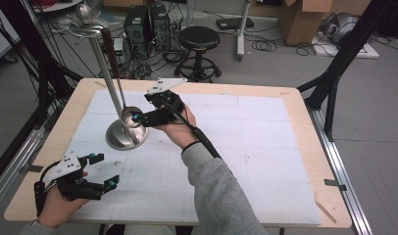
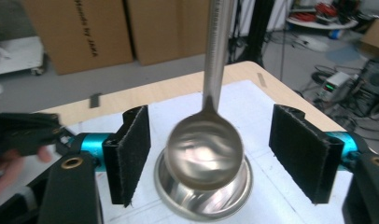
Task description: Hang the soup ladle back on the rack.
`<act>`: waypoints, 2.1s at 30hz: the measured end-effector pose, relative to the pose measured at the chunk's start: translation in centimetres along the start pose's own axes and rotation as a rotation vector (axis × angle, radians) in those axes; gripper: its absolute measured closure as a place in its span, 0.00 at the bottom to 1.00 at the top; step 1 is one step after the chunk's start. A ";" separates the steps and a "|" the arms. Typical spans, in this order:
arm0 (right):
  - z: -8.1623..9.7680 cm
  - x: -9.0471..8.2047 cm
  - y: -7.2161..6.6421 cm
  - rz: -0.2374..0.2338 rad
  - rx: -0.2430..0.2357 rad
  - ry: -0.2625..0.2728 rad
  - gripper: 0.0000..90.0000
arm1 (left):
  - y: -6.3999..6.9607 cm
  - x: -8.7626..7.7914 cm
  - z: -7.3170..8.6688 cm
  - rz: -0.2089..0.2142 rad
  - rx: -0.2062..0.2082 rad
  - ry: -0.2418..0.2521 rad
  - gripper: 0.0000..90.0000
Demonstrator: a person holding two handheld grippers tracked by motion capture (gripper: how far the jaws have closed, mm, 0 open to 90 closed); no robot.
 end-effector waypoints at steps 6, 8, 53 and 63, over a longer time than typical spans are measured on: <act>1.4 -2.6 -0.4 -0.042 -0.011 0.008 0.17 | 0.1 0.0 -0.2 0.009 -0.005 0.017 0.02; 2.1 -3.4 -0.6 -0.061 -0.004 0.021 0.14 | 0.1 -0.1 -0.2 0.012 -0.004 0.011 0.02; 15.0 -16.2 -1.0 0.003 0.118 0.172 0.00 | -0.1 0.0 -0.2 0.001 -0.012 0.032 0.02; 16.1 -18.2 -1.4 0.031 0.124 0.193 0.00 | -0.2 0.0 -0.3 0.002 -0.009 0.038 0.02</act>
Point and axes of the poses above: each handheld gripper's, and its own axes: x roughly forward along the jaws, z roughly out of its underside, y roughly to its right, the point moved 3 cm from there along x, roughly forward along the jaws, and after that the axes turned 12 degrees about -z, right-handed, at the moved point
